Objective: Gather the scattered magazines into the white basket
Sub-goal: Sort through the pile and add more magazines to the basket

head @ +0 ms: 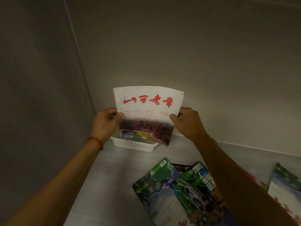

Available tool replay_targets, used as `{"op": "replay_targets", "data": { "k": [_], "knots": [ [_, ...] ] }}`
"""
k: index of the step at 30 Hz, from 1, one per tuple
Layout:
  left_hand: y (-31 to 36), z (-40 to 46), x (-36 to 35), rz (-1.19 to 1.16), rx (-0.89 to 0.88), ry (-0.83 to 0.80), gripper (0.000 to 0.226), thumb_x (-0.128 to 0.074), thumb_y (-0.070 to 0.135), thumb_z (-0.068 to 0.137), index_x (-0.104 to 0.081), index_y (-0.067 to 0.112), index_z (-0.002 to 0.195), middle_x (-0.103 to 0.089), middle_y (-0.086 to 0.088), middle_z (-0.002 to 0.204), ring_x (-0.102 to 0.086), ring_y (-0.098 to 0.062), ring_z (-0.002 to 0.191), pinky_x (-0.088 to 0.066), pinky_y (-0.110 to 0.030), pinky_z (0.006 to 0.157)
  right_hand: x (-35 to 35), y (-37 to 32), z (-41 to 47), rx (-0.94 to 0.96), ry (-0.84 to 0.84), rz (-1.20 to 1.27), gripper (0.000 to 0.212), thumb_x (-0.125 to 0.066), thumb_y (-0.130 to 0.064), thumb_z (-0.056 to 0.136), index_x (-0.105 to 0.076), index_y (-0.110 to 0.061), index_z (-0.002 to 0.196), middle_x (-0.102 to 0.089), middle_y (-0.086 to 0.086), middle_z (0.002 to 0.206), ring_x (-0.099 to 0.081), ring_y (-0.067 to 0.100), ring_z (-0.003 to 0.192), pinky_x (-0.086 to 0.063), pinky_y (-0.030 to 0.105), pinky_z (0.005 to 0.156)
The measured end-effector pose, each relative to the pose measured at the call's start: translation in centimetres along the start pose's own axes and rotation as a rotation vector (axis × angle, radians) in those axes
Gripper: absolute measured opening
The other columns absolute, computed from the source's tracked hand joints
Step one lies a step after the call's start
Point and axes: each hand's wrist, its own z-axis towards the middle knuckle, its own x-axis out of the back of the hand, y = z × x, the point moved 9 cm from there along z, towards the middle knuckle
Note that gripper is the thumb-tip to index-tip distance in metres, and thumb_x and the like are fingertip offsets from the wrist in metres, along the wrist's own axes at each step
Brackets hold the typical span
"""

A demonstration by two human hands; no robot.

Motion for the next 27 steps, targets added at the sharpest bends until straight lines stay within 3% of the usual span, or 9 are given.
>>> {"op": "replay_targets", "data": {
  "k": [2, 6, 10, 15, 19, 21, 24, 27],
  "knots": [
    [-0.8, 2.1, 0.3, -0.037, 0.017, 0.005, 0.019, -0.064, 0.018, 0.091, -0.071, 0.002, 0.082, -0.074, -0.011, 0.088, -0.068, -0.019, 0.077, -0.056, -0.035, 0.073, -0.7, -1.0, 2.0, -0.021, 0.047, 0.032, 0.028, -0.065, -0.026, 0.09, -0.072, -0.01, 0.111, -0.074, 0.006, 0.114, -0.074, 0.02, 0.085, -0.042, 0.002, 0.052],
    [-3.1, 5.2, 0.1, -0.118, 0.086, 0.004, 0.013, -0.061, 0.011, 0.092, -0.07, 0.009, 0.083, -0.069, -0.009, 0.085, -0.061, -0.017, 0.075, -0.047, -0.025, 0.073, -3.2, -0.4, 4.5, -0.142, 0.051, 0.127, 0.028, -0.064, -0.029, 0.092, -0.072, -0.009, 0.108, -0.075, 0.007, 0.111, -0.075, 0.019, 0.079, -0.059, 0.023, 0.065],
    [-6.1, 7.3, -0.2, -0.106, 0.126, -0.005, 0.018, -0.062, 0.015, 0.093, -0.069, 0.011, 0.077, -0.068, -0.005, 0.08, -0.06, -0.01, 0.066, -0.047, -0.01, 0.059, -6.0, 0.6, 5.7, -0.167, 0.013, 0.142, 0.025, -0.062, -0.03, 0.093, -0.072, -0.011, 0.105, -0.076, 0.006, 0.105, -0.072, 0.018, 0.08, -0.051, 0.016, 0.062],
    [-10.1, 8.4, -1.9, -0.116, 0.236, -0.072, 0.02, -0.064, 0.021, 0.092, -0.071, 0.014, 0.074, -0.071, -0.009, 0.082, -0.064, -0.02, 0.079, -0.051, -0.027, 0.079, -9.4, 2.4, 6.2, -0.209, -0.075, 0.11, 0.028, -0.054, -0.027, 0.099, -0.068, -0.006, 0.11, -0.073, 0.012, 0.108, -0.07, 0.028, 0.093, -0.059, 0.044, 0.087],
    [-11.8, 8.3, -3.8, -0.124, 0.302, -0.082, 0.023, -0.062, 0.02, 0.093, -0.074, 0.001, 0.087, -0.074, -0.023, 0.096, -0.067, -0.029, 0.08, -0.049, -0.029, 0.074, -12.1, 4.5, 5.6, -0.328, -0.095, 0.223, 0.031, -0.05, -0.027, 0.101, -0.063, -0.005, 0.12, -0.07, 0.013, 0.116, -0.068, 0.03, 0.103, -0.058, 0.047, 0.091],
    [-12.5, 8.3, -4.3, -0.135, 0.322, -0.062, 0.027, -0.061, 0.022, 0.093, -0.074, -0.002, 0.094, -0.073, -0.026, 0.099, -0.069, -0.039, 0.092, -0.049, -0.03, 0.073, -13.2, 5.3, 5.2, -0.395, -0.1, 0.246, 0.031, -0.048, -0.026, 0.102, -0.062, -0.005, 0.12, -0.069, 0.015, 0.116, -0.067, 0.031, 0.104, -0.057, 0.047, 0.092],
    [-13.1, 8.6, -4.6, -0.158, 0.335, -0.036, 0.032, -0.061, 0.026, 0.094, -0.074, -0.002, 0.101, -0.073, -0.026, 0.103, -0.069, -0.036, 0.098, -0.056, -0.038, 0.077, -14.2, 5.4, 4.9, -0.429, -0.098, 0.425, 0.025, -0.051, -0.013, 0.1, -0.06, -0.007, 0.122, -0.068, 0.013, 0.116, -0.066, 0.03, 0.108, -0.057, 0.046, 0.092],
    [-13.3, 8.9, -4.9, -0.169, 0.343, -0.028, 0.032, -0.061, 0.029, 0.093, -0.073, 0.005, 0.109, -0.074, -0.016, 0.108, -0.069, -0.03, 0.099, -0.051, -0.028, 0.083, -14.4, 5.4, 4.6, -0.472, -0.091, 0.702, 0.036, -0.058, -0.006, 0.096, -0.052, -0.006, 0.131, -0.062, 0.015, 0.129, -0.062, 0.033, 0.117, -0.054, 0.052, 0.097]
  ]
}}
